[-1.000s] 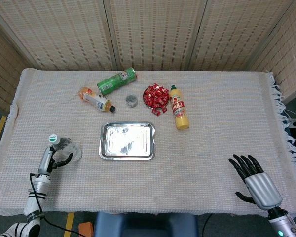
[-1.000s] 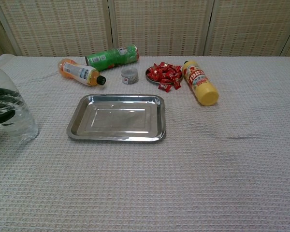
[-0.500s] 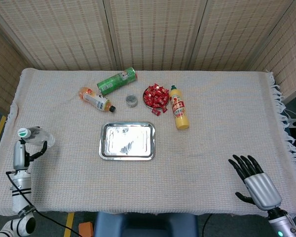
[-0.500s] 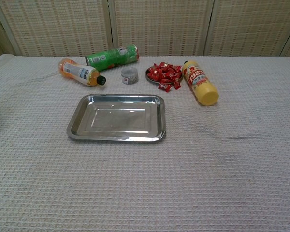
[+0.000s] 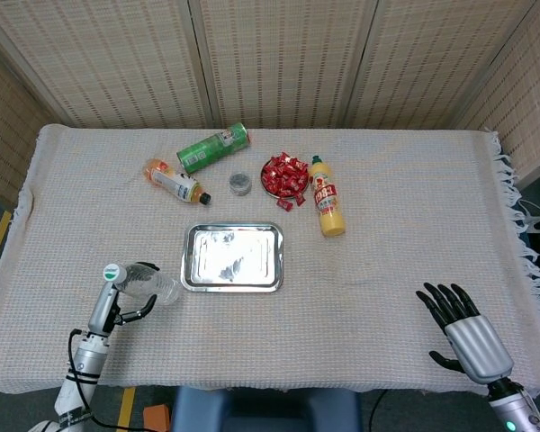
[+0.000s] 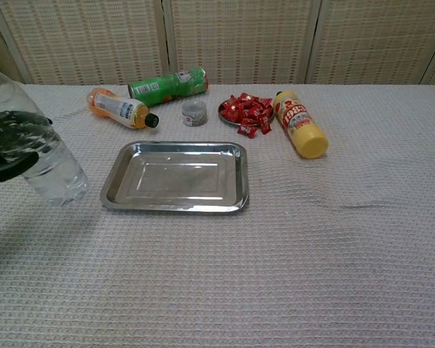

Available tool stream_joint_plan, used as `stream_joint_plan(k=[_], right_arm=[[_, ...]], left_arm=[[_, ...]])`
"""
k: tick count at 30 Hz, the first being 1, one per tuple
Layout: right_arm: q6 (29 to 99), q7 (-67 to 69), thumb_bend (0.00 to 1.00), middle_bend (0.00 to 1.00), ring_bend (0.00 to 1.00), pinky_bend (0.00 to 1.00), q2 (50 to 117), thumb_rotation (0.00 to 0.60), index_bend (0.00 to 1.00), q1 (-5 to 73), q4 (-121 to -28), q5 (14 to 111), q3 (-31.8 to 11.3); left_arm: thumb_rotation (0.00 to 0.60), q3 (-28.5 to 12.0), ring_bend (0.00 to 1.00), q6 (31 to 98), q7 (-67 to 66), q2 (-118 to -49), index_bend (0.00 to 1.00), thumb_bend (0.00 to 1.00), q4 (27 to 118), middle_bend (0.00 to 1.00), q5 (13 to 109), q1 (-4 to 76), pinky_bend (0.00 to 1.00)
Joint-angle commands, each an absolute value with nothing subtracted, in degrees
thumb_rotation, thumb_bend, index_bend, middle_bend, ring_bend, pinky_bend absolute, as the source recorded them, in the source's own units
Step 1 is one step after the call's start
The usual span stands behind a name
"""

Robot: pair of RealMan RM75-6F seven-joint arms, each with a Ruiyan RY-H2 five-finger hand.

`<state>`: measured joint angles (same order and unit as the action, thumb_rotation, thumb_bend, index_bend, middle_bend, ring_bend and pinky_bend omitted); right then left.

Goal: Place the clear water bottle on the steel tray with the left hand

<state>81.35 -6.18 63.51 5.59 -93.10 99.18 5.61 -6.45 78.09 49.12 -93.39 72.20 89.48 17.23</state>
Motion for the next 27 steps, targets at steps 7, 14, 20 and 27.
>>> stream_joint_plan(k=[7, 14, 20, 27], right_arm=[[81.78, -6.04, 0.05, 0.0, 0.0, 0.0, 63.48, 0.6, 0.0, 5.43, -93.07, 99.43, 5.66], [81.1, -6.6, 0.05, 0.0, 0.0, 0.0, 63.67, 0.6, 0.0, 5.62, -93.2, 99.15, 5.65], [81.24, -6.94, 0.05, 0.0, 0.0, 0.0, 63.82, 0.6, 0.0, 5.51, -93.25, 99.29, 5.73], [81.41, -6.92, 0.05, 0.0, 0.0, 0.0, 63.71, 0.6, 0.0, 5.4, -93.28, 99.39, 5.82]], left_arm=[[0.6, -13.7, 0.27, 78.08, 50.7, -92.8, 0.4, 0.55, 66.15, 0.4, 81.86, 18.62, 0.39], [0.6, -16.09, 0.27, 90.82, 41.5, -83.34, 0.4, 0.55, 83.73, 0.4, 89.64, 17.26, 0.39], [0.6, -11.48, 0.26, 83.62, 38.76, -83.0, 0.39, 0.55, 84.57, 0.38, 86.61, 17.35, 0.39], [0.6, -6.42, 0.26, 73.43, 44.77, -89.1, 0.38, 0.55, 73.53, 0.38, 83.91, 18.88, 0.39]])
